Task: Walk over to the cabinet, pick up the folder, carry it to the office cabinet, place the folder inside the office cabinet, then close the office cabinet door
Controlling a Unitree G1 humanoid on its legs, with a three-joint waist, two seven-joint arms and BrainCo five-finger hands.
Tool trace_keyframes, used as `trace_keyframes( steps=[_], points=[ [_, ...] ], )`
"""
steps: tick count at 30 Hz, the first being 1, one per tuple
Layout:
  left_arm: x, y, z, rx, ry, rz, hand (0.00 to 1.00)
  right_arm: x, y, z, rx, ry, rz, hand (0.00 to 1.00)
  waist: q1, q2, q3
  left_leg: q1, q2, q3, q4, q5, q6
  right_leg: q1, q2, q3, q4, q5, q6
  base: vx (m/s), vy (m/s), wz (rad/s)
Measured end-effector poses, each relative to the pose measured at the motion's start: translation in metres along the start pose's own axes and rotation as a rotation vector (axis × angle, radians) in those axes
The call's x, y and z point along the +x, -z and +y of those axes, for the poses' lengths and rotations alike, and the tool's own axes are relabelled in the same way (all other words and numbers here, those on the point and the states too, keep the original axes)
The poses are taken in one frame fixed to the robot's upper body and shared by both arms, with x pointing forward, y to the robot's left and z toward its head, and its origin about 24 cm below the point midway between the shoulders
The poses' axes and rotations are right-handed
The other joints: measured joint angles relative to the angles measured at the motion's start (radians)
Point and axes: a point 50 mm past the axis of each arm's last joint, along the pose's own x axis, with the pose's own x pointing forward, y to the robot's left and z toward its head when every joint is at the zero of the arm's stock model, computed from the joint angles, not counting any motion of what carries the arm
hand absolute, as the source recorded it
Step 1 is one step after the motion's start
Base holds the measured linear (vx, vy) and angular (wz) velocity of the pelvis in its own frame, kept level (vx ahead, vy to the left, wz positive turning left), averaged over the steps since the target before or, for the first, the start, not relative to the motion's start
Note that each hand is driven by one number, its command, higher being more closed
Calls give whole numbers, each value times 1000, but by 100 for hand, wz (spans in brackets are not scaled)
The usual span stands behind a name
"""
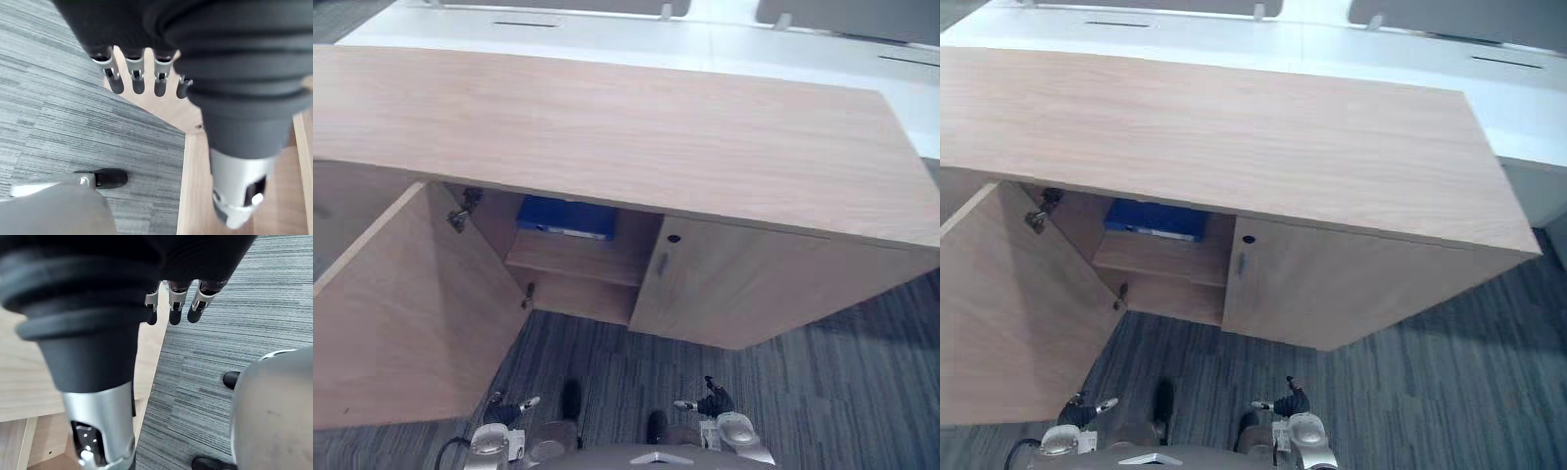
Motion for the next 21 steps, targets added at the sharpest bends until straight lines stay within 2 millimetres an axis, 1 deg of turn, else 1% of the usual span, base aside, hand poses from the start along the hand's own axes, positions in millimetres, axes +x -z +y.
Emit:
trace_keyframes(
  steps=[1,2,3,4,5,6,7,8,11,12,13,15,16,18,19,20,21],
  points=[
    [0,-1,-2,-36,-1,2,0,0,0,-6,17,24,1,0,-5,4,-2,-39,18,81,168,3,6,4,-18,-49,27,-15,-3,-17,43,101],
    [-1,2,-3,-55,-4,8,0,0,1,-11,17,35,3,0,-8,7,-4,-36,25,106,216,7,12,9,-19,-65,44,-26,-2,-28,-4,100],
    [-3,6,-3,-76,-7,21,0,1,1,-14,13,42,5,0,-16,29,-14,-15,18,104,181,0,9,27,-7,-82,59,-55,13,-18,-11,80],
    [-3,9,-2,-94,-14,30,0,0,3,-13,28,46,14,0,-14,18,-21,35,7,87,74,32,7,42,-9,-105,40,-56,15,-46,-2,73],
    [-3,11,0,-99,-20,34,0,0,4,-12,35,45,18,0,-10,12,-28,56,-2,75,20,65,1,47,-12,-114,27,-53,13,-48,16,55],
    [-4,14,3,-98,-28,42,0,0,4,-10,46,43,20,0,-6,9,-34,89,-7,56,-70,114,1,62,-5,-135,2,-50,8,-65,9,52],
    [-4,16,6,-100,-37,49,0,0,4,-8,50,41,23,0,-9,8,-35,92,-9,39,-95,129,2,73,0,-154,-9,-50,11,-50,1,51],
    [-5,18,8,-106,-43,54,0,0,5,-8,53,42,28,0,-8,7,-36,91,-10,29,-97,130,1,77,3,-154,-13,-53,15,-50,3,41],
    [-9,33,17,-158,-83,102,0,-1,12,-8,57,42,59,0,-8,13,-38,109,-19,-4,-98,128,-3,114,7,-155,-26,-53,15,-13,9,27],
    [-11,40,20,-194,-101,122,0,-2,16,-9,58,45,77,0,-7,19,-44,112,-21,-9,-99,126,-7,121,8,-156,-29,-54,17,-3,6,15],
    [-12,42,22,-208,-112,130,0,-3,17,-9,61,47,82,0,-6,21,-47,113,-22,-12,-99,126,-7,124,8,-157,-31,-54,17,-4,3,16],
    [-14,48,31,-296,-168,147,0,-3,18,-11,74,59,86,0,-5,29,-48,114,-25,-30,-99,127,-9,134,10,-167,-36,-55,18,1,-9,23],
    [-14,49,40,-401,-223,148,0,-3,18,-12,75,63,87,0,-6,31,-48,116,-27,-40,-99,127,-9,144,10,-179,-39,-57,20,2,-11,23],
    [-15,51,49,-522,-283,147,0,-2,17,-12,75,63,83,0,0,30,-48,119,-26,-41,-99,126,-10,149,11,-180,-42,-58,20,22,-22,10],
    [-16,48,59,-611,-332,121,0,-2,16,-12,75,63,81,0,2,28,-48,123,-26,-45,-99,124,-11,160,15,-181,-53,-57,19,33,-26,4],
    [-16,47,62,-625,-342,116,0,-2,17,-13,75,64,82,0,2,28,-49,124,-27,-47,-99,124,-12,162,15,-181,-54,-57,19,41,-30,12],
    [-15,43,71,-668,-377,86,0,-2,17,-13,73,65,82,0,3,27,-48,125,-29,-56,-99,124,-12,171,18,-182,-59,-56,17,44,-25,17]
  ],
)
